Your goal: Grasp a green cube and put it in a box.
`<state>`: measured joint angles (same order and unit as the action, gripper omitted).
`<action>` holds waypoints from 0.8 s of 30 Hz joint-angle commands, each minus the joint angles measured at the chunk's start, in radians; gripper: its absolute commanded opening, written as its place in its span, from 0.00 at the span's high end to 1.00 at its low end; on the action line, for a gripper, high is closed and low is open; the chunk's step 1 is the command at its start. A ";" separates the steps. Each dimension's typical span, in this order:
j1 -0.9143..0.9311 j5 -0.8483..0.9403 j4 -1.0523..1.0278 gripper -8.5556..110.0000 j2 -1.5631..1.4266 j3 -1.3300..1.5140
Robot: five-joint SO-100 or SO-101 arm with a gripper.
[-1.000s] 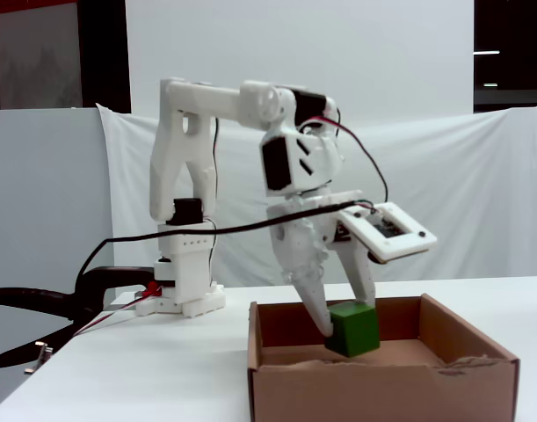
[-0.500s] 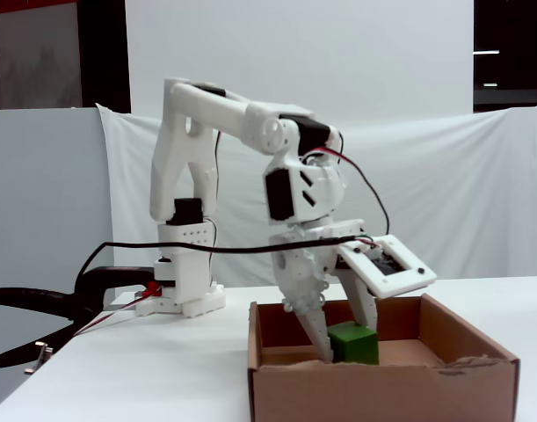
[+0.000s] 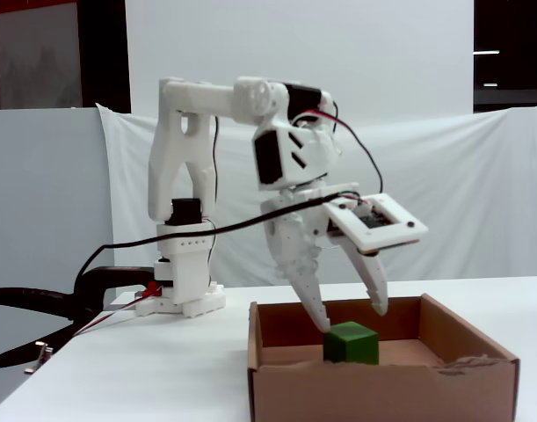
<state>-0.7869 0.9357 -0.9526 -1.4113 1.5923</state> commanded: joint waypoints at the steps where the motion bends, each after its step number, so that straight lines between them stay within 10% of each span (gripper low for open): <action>1: 0.031 -0.002 -0.023 0.71 -0.095 -0.071; 24: 0.413 0.063 -0.221 0.79 -0.488 0.149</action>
<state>-0.4096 0.9649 -1.1781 -1.8300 1.7227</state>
